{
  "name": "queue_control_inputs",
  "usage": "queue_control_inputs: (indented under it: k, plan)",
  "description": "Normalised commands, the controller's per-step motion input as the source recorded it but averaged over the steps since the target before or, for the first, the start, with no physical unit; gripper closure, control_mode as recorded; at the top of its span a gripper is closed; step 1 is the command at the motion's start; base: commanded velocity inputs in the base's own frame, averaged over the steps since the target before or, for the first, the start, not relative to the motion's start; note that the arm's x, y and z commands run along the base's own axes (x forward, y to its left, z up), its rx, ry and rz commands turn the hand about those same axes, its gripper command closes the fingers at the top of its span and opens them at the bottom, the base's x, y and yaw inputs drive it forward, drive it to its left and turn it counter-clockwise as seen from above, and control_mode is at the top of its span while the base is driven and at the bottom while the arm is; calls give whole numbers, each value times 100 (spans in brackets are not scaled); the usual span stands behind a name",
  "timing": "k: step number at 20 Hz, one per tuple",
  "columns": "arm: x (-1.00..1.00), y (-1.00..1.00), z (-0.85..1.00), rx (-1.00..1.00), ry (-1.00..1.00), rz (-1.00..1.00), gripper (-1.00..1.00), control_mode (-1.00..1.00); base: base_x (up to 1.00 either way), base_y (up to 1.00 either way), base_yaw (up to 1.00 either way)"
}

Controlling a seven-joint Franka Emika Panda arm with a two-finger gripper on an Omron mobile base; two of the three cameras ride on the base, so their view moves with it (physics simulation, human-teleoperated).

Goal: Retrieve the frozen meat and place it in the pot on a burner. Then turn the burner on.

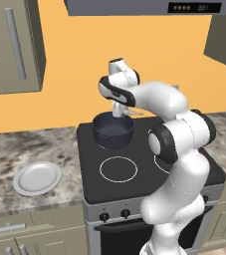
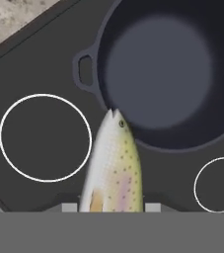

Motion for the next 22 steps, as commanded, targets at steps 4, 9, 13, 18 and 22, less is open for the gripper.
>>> queue_control_inputs:
  k: [4,9,13,18,22]
  plan:
    - [51,0,-21,1,-2,0,100,-100,0,0,0]
    - [40,0,-26,8,-1,0,100,-100,0,0,0]
    - [30,0,-26,8,-2,2,100,-100,0,0,0]
    - [24,0,-29,3,-3,1,100,-100,0,0,0]
    - [24,1,-36,0,0,0,100,-100,0,0,0]
